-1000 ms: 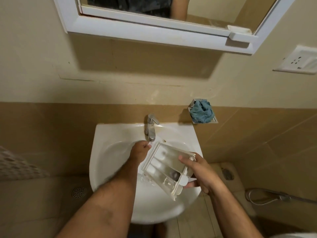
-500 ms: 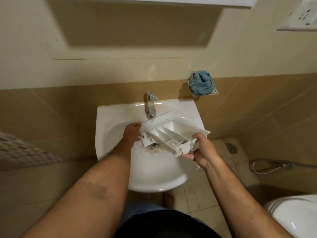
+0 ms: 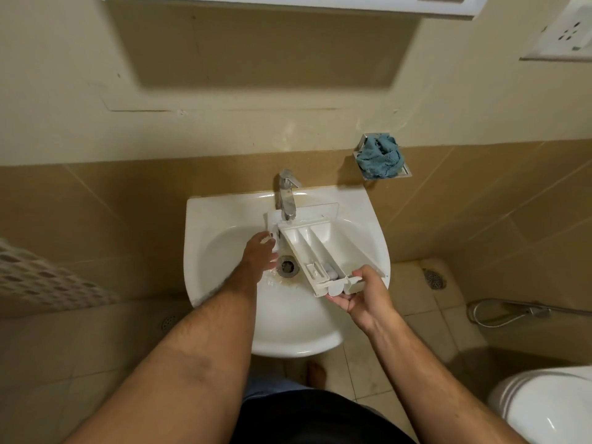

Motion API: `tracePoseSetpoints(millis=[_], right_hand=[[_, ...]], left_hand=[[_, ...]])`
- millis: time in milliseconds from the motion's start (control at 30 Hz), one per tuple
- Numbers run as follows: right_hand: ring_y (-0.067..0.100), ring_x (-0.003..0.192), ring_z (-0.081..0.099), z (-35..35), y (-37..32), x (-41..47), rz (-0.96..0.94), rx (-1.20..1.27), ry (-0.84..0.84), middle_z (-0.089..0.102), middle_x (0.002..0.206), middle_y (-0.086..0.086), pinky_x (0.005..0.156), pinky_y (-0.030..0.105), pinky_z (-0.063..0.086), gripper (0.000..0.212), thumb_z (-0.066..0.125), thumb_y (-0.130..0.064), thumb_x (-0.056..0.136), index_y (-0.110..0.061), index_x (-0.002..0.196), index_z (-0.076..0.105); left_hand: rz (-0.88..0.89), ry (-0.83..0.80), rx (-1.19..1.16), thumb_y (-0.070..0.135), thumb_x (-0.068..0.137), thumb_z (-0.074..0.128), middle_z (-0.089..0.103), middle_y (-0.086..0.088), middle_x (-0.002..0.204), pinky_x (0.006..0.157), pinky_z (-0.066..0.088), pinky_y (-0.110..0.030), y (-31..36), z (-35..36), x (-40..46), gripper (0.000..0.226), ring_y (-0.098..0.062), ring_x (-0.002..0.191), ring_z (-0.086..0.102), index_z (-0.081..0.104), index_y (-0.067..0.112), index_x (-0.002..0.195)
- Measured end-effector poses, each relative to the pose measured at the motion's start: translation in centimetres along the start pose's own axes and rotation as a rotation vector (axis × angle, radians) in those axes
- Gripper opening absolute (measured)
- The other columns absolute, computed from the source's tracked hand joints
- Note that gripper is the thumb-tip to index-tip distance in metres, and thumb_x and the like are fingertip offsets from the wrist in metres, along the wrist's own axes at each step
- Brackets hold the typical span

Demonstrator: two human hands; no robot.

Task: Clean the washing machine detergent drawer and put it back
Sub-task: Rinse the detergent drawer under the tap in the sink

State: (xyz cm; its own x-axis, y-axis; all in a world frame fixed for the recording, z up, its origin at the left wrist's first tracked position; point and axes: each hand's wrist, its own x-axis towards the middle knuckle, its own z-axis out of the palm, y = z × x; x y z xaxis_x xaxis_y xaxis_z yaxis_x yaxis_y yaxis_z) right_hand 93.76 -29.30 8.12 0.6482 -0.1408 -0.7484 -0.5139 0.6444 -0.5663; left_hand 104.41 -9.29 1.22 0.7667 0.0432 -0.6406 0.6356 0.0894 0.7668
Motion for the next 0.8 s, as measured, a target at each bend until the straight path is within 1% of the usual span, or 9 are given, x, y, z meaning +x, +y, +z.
tracePoseSetpoints(millis=[133, 267, 367, 433, 533, 600, 633, 733, 800], right_hand=[[0.041, 0.081, 0.069, -0.3, 0.5, 0.0, 0.003, 0.076, 0.033, 0.07, 0.085, 0.023, 0.063, 0.052, 0.059, 0.024, 0.049, -0.005, 0.081, -0.006, 0.104, 0.049], [0.04, 0.072, 0.071, -0.6, 0.7, -0.2, -0.011, 0.136, 0.055, 0.072, 0.074, 0.023, 0.058, 0.05, 0.059, 0.019, 0.05, -0.007, 0.084, -0.007, 0.103, 0.049], [0.04, 0.071, 0.071, -0.5, 0.3, -0.2, -0.028, 0.177, 0.052, 0.072, 0.079, 0.022, 0.058, 0.049, 0.06, 0.017, 0.053, -0.012, 0.085, -0.007, 0.102, 0.053], [0.039, 0.073, 0.069, -0.2, 0.0, -0.2, -0.042, 0.183, 0.061, 0.07, 0.086, 0.02, 0.059, 0.048, 0.061, 0.016, 0.056, -0.015, 0.086, -0.007, 0.1, 0.055], [0.038, 0.074, 0.068, 0.2, -0.8, -0.3, -0.057, 0.164, 0.069, 0.067, 0.09, 0.019, 0.056, 0.043, 0.061, 0.02, 0.055, -0.018, 0.087, -0.005, 0.102, 0.058], [0.038, 0.072, 0.07, 0.5, -1.4, -0.3, -0.064, 0.148, 0.074, 0.067, 0.088, 0.018, 0.054, 0.041, 0.06, 0.021, 0.055, -0.018, 0.088, -0.004, 0.102, 0.058], [0.038, 0.069, 0.07, 0.5, -1.7, -0.4, -0.069, 0.143, 0.074, 0.068, 0.085, 0.018, 0.054, 0.041, 0.06, 0.02, 0.055, -0.019, 0.088, -0.004, 0.102, 0.059], [0.037, 0.065, 0.071, 0.9, -2.2, -0.5, -0.079, 0.129, 0.073, 0.072, 0.076, 0.018, 0.058, 0.044, 0.062, 0.019, 0.055, -0.019, 0.09, -0.006, 0.102, 0.059], [0.035, 0.065, 0.072, 1.1, -2.4, -0.5, -0.085, 0.125, 0.085, 0.071, 0.085, 0.018, 0.059, 0.045, 0.062, 0.019, 0.056, -0.021, 0.091, -0.008, 0.105, 0.059]], left_hand=[[0.001, -0.018, 0.003, 0.006, 0.099, 0.054, 0.056, -0.016, 0.118, 0.084, 0.055, -0.042, 0.3, -0.2, 0.1, 0.043, -0.03, 0.096, 0.06, 0.046, 0.009, 0.141], [0.004, -0.026, 0.032, -0.001, 0.099, 0.047, 0.055, -0.022, 0.123, 0.087, 0.053, -0.043, 0.6, 0.0, 0.2, 0.047, -0.031, 0.099, 0.057, 0.042, 0.008, 0.145], [0.018, -0.023, 0.062, -0.002, 0.1, 0.043, 0.054, -0.021, 0.118, 0.076, 0.051, -0.037, 0.9, 0.3, 0.0, 0.045, -0.03, 0.097, 0.052, 0.042, 0.007, 0.144], [0.026, -0.011, 0.098, -0.002, 0.101, 0.044, 0.053, -0.024, 0.131, 0.066, 0.05, -0.031, 1.0, 0.6, -0.1, 0.043, -0.037, 0.105, 0.055, 0.045, 0.006, 0.143], [0.061, -0.008, 0.162, -0.002, 0.1, 0.045, 0.047, -0.021, 0.145, 0.075, 0.054, -0.038, 1.2, 0.8, -0.1, 0.043, -0.041, 0.123, 0.053, 0.047, 0.006, 0.142], [0.088, -0.023, 0.223, -0.002, 0.099, 0.046, 0.048, -0.019, 0.144, 0.089, 0.053, -0.045, 1.2, 0.9, 0.1, 0.044, -0.033, 0.113, 0.055, 0.047, 0.008, 0.142], [0.094, -0.026, 0.244, -0.001, 0.098, 0.046, 0.049, -0.017, 0.143, 0.088, 0.053, -0.044, 1.2, 1.0, 0.1, 0.044, -0.029, 0.108, 0.054, 0.047, 0.009, 0.142], [0.101, -0.02, 0.273, -0.002, 0.097, 0.049, 0.049, -0.015, 0.144, 0.081, 0.055, -0.041, 1.2, 1.1, 0.3, 0.045, -0.026, 0.101, 0.054, 0.049, 0.009, 0.14], [0.096, -0.037, 0.306, -0.003, 0.096, 0.05, 0.049, -0.017, 0.144, 0.072, 0.054, -0.034, 1.0, 0.9, 0.5, 0.046, -0.025, 0.098, 0.054, 0.049, 0.009, 0.14]])
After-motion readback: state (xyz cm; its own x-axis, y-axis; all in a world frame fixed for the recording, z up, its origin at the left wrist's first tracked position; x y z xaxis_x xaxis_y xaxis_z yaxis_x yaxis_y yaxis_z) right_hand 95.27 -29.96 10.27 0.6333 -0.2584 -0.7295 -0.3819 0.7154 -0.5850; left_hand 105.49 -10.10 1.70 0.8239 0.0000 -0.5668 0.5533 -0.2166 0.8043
